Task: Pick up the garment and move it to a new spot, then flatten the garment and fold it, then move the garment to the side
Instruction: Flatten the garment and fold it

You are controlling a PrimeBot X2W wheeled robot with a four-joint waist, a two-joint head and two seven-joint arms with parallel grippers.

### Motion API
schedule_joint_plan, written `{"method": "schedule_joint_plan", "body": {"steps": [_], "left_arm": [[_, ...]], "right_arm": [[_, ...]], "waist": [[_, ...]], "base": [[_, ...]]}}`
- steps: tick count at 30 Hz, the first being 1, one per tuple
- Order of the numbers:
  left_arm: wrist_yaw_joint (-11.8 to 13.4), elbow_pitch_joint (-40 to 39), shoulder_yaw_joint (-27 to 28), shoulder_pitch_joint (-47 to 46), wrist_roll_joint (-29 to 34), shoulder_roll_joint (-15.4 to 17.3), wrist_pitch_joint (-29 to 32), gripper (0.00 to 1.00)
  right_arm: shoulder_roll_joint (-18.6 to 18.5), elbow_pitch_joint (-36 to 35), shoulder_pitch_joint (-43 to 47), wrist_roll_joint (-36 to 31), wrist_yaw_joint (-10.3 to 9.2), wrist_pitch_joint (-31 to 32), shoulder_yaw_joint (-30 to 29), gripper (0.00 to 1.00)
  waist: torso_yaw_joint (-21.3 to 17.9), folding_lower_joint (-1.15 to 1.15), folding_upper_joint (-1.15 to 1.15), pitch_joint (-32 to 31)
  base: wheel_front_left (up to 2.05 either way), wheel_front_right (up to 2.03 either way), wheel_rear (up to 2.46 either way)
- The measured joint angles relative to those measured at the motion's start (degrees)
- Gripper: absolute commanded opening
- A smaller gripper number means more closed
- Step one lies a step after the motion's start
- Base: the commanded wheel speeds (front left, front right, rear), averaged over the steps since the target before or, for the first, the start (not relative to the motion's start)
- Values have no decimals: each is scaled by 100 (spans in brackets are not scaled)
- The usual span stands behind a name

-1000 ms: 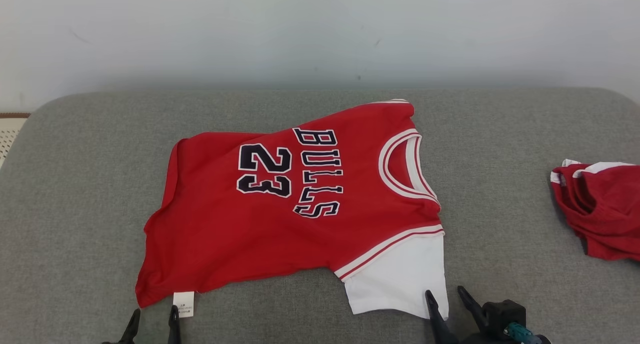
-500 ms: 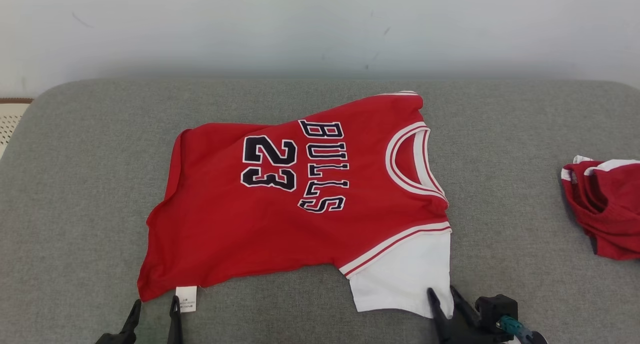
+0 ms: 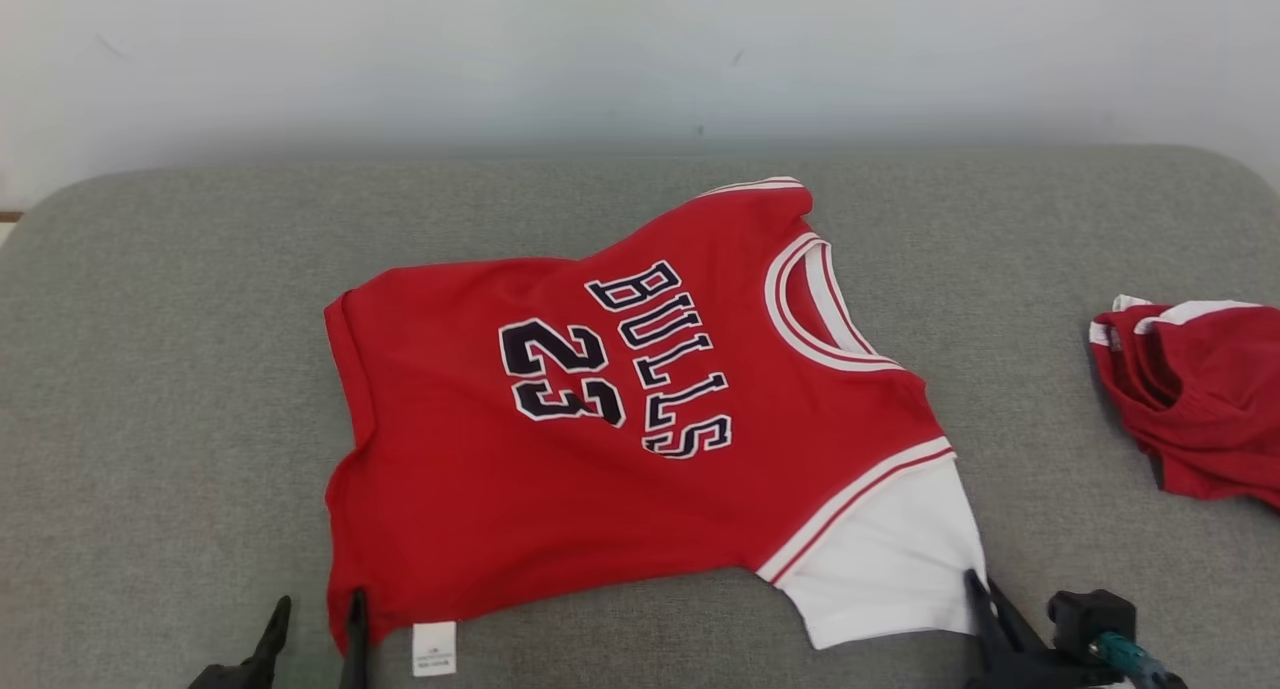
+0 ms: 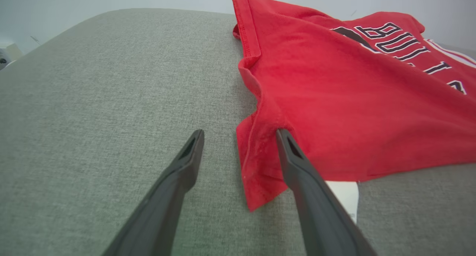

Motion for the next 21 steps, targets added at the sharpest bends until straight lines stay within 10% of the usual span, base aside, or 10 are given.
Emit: {"method": "schedule_joint_plan", "body": {"steps": [21], "left_arm": [[-534,174,-467,34,-543,0,0,100]], "right_arm": [[-4,-97,72,-155,-26,1,-207,0]], "waist": [[-140,0,0,63]], "base": [[0,0,0]]}}
